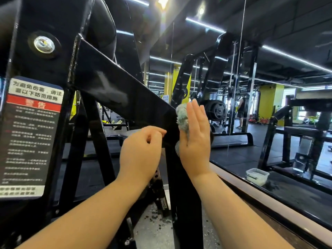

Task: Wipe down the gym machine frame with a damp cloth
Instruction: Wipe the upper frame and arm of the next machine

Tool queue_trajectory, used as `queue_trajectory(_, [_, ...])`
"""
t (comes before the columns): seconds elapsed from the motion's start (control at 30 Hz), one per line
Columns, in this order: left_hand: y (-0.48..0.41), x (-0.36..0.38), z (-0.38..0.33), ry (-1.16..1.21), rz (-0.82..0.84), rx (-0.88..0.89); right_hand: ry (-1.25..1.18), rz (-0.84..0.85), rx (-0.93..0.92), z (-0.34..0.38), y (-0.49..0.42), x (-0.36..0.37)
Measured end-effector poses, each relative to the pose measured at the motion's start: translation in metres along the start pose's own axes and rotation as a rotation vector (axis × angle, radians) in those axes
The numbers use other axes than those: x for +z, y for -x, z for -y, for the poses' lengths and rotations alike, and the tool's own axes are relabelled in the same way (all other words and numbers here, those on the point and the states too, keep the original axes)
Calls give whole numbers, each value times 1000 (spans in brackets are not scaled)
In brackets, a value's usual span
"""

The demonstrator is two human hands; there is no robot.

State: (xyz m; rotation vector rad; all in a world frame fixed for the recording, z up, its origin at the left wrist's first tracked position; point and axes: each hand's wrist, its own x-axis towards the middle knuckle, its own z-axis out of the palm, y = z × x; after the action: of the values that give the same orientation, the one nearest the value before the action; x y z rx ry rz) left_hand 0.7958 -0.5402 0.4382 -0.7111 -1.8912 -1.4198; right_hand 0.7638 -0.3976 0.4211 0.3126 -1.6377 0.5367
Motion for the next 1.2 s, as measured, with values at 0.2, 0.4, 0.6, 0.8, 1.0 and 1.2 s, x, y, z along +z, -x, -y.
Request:
queue_trajectory(0.2, [-7, 0, 29, -400, -167, 395, 287, 67, -111, -32, 48, 30])
queue_trajectory(0.4, [-11, -5, 43, -760, -58, 553, 259, 63, 83, -37, 82, 19])
queue_trajectory(0.6, [-15, -9, 45, -733, -33, 607, 316, -33, 53, -12, 31, 46])
queue_trajectory(0.8, [-4, -3, 57, -640, -2, 593, 279, 91, 96, -50, 93, 12])
queue_trajectory(1.0, [23, 13, 63, -353, -20, 469, 255, 40, 174, -12, 45, 37])
queue_trajectory(1.2, [70, 40, 75, -155, 95, 98, 392, 253, -122, -54, 159, 0])
